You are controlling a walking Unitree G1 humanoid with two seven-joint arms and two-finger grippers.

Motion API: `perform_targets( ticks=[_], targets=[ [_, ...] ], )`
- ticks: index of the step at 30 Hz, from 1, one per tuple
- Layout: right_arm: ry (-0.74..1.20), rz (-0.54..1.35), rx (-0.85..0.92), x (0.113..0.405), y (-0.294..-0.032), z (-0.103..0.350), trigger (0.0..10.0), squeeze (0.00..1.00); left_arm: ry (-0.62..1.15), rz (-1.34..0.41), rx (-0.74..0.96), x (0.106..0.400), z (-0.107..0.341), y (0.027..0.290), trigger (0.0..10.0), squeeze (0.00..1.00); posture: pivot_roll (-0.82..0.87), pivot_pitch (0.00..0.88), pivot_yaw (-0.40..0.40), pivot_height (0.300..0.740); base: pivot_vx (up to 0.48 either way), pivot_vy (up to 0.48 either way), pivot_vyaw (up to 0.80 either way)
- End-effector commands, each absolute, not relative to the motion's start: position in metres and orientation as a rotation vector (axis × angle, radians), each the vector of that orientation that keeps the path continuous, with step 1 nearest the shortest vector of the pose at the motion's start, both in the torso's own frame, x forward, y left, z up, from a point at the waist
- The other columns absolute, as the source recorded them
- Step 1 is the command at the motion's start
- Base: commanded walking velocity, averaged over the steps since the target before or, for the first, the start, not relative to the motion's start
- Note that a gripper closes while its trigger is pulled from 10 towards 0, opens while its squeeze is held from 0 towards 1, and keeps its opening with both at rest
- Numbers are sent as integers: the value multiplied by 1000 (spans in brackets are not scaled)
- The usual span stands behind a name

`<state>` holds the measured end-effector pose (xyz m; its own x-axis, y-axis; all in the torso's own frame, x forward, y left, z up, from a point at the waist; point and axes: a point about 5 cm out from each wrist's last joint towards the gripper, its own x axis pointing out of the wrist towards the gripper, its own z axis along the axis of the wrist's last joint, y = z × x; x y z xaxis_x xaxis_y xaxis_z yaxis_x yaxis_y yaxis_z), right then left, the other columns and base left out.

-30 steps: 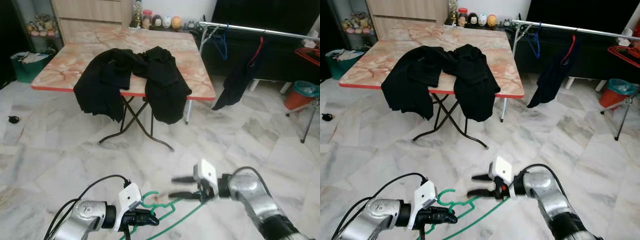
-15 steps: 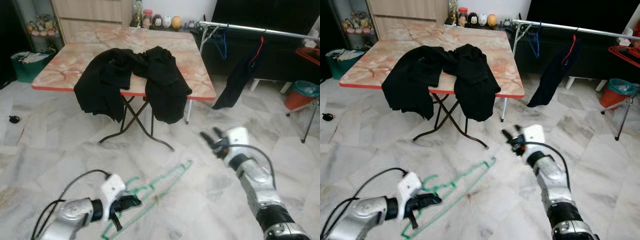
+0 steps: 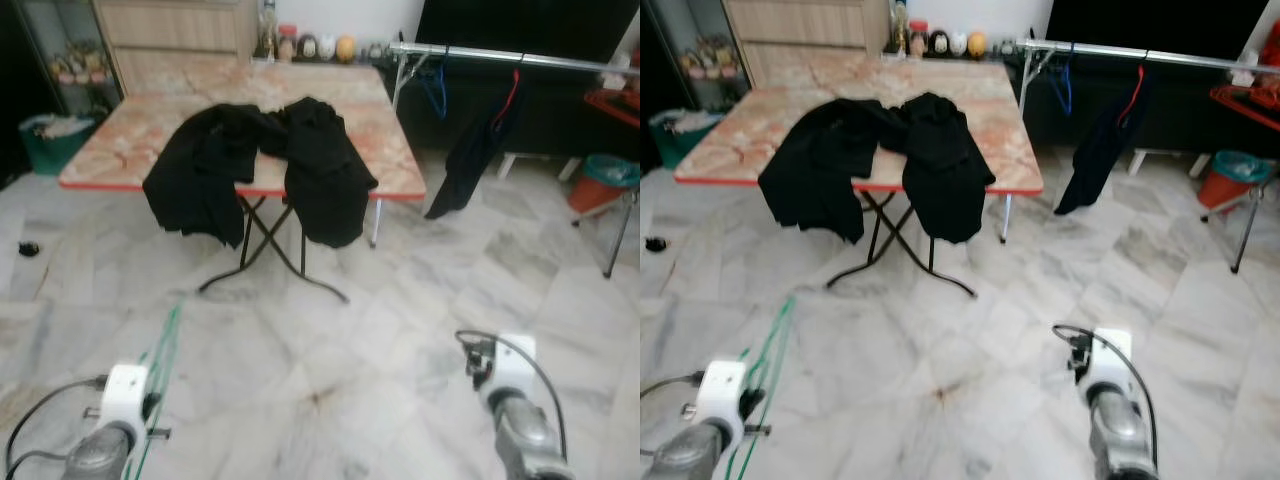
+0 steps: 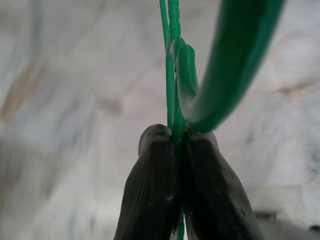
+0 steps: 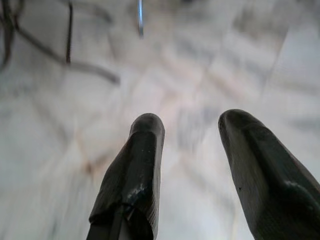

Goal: Hang hanger

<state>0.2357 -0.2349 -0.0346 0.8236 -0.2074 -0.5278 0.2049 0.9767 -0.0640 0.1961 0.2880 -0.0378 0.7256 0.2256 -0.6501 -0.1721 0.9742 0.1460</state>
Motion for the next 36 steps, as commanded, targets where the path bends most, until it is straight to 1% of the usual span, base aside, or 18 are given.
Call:
perform_targets(
  ticks=[1, 2, 3, 4, 7, 8, 10, 11, 14, 15, 17, 22, 24, 27, 31, 36],
  targets=[
    [591, -233, 5, 232, -233, -39, 10000, 0, 756, 299, 20, 182, -46, 292, 10000, 0, 71, 0, -20, 740, 0, 0, 0],
    [639, -252, 33, 224, -231, -47, 10000, 0, 808, 329, 1, 169, -54, 294, 10000, 0, 70, 0, -21, 740, 0, 0, 0],
    [639, -252, 33, 224, -231, -47, 10000, 0, 808, 329, 1, 169, -54, 294, 10000, 0, 70, 0, -21, 740, 0, 0, 0],
    [695, -253, 53, 216, -227, -54, 10000, 0, 870, 333, 7, 156, -63, 292, 10000, 0, 60, 0, -20, 740, 0, 0, 0],
    [764, -223, 58, 207, -220, -63, 10000, 0, 949, 304, 32, 140, -74, 285, 10000, 0, 54, 0, -22, 740, 0, 0, 0],
    [791, -203, 73, 203, -218, -66, 10000, 0, 962, 311, 21, 135, -78, 281, 10000, 0, 60, 0, -34, 740, 0, 0, 0],
    [807, -181, 54, 201, -217, -68, 10000, 0, 955, 329, -3, 134, -79, 279, 10000, 0, 71, 0, -45, 740, 0, 0, 0],
    [826, -210, 62, 195, -219, -71, 10000, 0, 946, 347, -12, 133, -79, 279, 10000, 0, 91, 0, -60, 740, 0, 0, 0],
    [852, -230, 78, 189, -222, -74, 10000, 0, 941, 362, -29, 132, -80, 279, 10000, 0, 103, 0, -67, 740, 0, 0, 0],
    [893, -221, 68, 181, -224, -78, 10000, 0, 947, 361, -29, 131, -80, 279, 10000, 0, 108, 0, -67, 740, 0, 0, 0],
    [935, -217, 78, 171, -224, -83, 10000, 0, 963, 350, -18, 130, -80, 282, 10000, 0, 99, 0, -53, 740, 0, 0, 0],
    [939, -240, 130, 167, -221, -85, 10000, 0, 987, 317, 0, 128, -80, 285, 10000, 0, 73, 0, -28, 740, 0, 0, 0],
    [937, -257, 149, 167, -222, -85, 10000, 0, 1010, 306, 29, 127, -80, 287, 10000, 0, 60, 0, -18, 740, 0, -311, 0],
    [939, -251, 146, 167, -222, -85, 10000, 0, 1008, 309, 22, 128, -80, 286, 10000, 0, 60, 0, -16, 740, 0, -382, 0],
    [941, -246, 146, 165, -220, -86, 10000, 0, 1007, 296, 25, 131, -81, 281, 10000, 0, 69, 0, -20, 740, 0, -384, 0],
    [954, -226, 137, 163, -218, -88, 10000, 0, 1024, 301, 24, 128, -84, 278, 10000, 0, 69, 0, -30, 740, 0, -382, 0]
  ],
)
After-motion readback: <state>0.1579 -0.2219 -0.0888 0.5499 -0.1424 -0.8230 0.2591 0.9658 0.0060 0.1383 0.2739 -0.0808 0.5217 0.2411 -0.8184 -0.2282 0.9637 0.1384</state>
